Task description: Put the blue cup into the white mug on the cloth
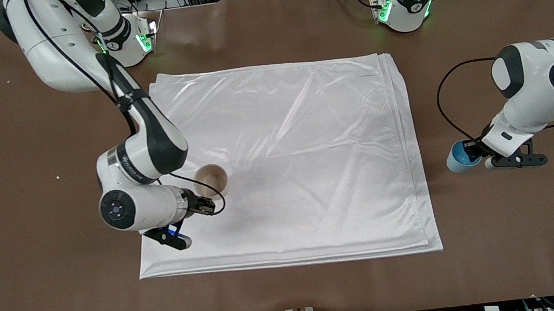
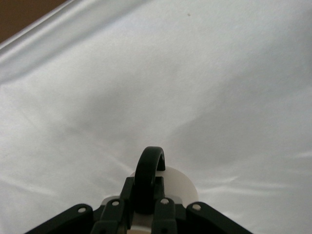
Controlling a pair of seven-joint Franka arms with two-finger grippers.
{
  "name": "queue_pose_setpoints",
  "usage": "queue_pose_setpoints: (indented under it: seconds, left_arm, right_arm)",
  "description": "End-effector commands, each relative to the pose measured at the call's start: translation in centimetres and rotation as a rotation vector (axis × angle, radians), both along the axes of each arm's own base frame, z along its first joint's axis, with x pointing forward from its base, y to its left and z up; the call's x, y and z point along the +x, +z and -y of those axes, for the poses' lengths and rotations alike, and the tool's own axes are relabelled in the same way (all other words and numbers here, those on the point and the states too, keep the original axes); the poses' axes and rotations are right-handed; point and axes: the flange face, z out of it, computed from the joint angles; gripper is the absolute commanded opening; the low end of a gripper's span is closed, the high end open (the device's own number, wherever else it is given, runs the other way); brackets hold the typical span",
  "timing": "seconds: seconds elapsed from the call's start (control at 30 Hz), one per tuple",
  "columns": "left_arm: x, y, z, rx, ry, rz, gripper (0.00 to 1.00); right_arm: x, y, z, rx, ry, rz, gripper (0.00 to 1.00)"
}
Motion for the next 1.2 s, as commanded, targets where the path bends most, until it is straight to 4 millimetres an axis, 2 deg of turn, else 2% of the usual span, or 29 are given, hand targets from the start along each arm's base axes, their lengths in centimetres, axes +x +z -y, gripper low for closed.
queue_pose_setpoints:
  seconds: [0.0, 0.17, 0.47, 0.83, 1.0, 1.1, 1.17]
  left_arm:
    - [0.7, 3.7, 2.7, -0.016, 0.02, -0.016, 0.0]
    - [1.1, 6.0, 6.0, -0.032, 0.063, -0.049, 0.0]
    - [0.7, 8.2, 11.3, -0.045, 0.146, -0.095, 0.0]
    - [-0.1, 9.9, 17.0, -0.061, 0.212, -0.105, 0.0]
    - [-1.1, 10.9, 21.1, -0.066, 0.253, -0.107, 0.0]
    - [-2.0, 11.5, 24.7, -0.077, 0.281, -0.104, 0.0]
    - [-2.4, 11.7, 26.5, -0.083, 0.291, -0.112, 0.0]
  right_arm:
    - [-1.3, 1.0, -4.9, -0.002, -0.102, 0.03, 0.0]
    - [-2.4, 0.7, -8.7, 0.01, -0.181, 0.068, 0.0]
    - [-3.7, -1.3, -12.3, 0.034, -0.249, 0.088, 0.0]
    - [-4.6, -4.7, -13.7, 0.058, -0.267, 0.103, 0.0]
    - [-5.0, -5.6, -14.3, 0.061, -0.264, 0.104, 0.0]
    - [-5.1, -6.0, -14.3, 0.058, -0.264, 0.1, 0.0]
    - [-5.1, -6.4, -14.3, 0.055, -0.264, 0.097, 0.0]
